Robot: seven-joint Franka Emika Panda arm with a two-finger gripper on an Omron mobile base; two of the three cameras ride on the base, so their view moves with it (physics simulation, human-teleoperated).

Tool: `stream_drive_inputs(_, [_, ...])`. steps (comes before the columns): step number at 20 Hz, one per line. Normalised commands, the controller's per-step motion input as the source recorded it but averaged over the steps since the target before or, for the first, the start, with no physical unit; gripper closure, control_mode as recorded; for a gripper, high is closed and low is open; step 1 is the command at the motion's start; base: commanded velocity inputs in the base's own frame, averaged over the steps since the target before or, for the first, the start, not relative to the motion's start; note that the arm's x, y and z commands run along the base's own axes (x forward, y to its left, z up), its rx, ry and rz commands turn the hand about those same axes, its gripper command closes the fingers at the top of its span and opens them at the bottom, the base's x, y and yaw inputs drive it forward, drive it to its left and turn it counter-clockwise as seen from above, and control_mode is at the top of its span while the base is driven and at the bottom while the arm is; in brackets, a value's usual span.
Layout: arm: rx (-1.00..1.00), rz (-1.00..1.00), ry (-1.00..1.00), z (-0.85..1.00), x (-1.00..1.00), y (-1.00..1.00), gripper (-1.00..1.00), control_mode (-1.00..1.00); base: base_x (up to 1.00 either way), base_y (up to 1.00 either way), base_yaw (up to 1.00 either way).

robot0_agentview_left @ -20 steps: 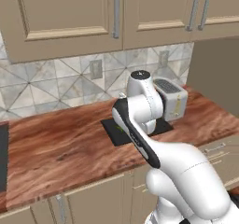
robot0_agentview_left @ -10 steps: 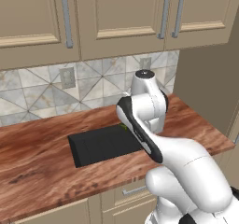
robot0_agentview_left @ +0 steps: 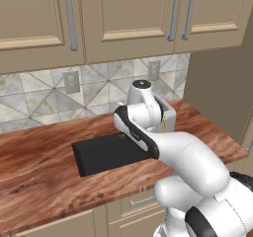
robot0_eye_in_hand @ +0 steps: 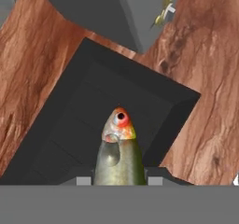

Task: Take the fish out of the fridge, briefly rinse it in the sink, and place it on the tray next to the sink.

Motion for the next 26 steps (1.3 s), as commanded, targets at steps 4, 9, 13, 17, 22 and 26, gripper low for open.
stream_drive_inputs(4, [-0.01, 0.09, 0.03, -0.28, 0.10, 0.82, 1.00, -1.00, 0.00, 0.00, 0.00])
stream_drive_inputs(9, [0.00, 0.00, 0.00, -0.34, 0.00, 0.01, 1.00, -1.00, 0.00, 0.00, 0.00])
stream_drive_inputs(13, [0.00, 0.00, 0.00, -0.57, 0.03, -0.02, 1.00, -1.00, 0.00, 0.00, 0.00])
stream_drive_inputs(17, [0.00, 0.00, -0.02, -0.41, 0.25, 0.00, 1.00, -1.00, 0.00, 0.00, 0.00])
stream_drive_inputs(22, [0.00, -0.05, -0.02, -0.19, 0.78, 0.00, 1.00, -1.00, 0.00, 0.00, 0.00])
stream_drive_inputs(26, [0.00, -0.05, 0.00, -0.14, 0.75, 0.00, 1.00, -1.00, 0.00, 0.00, 0.00])
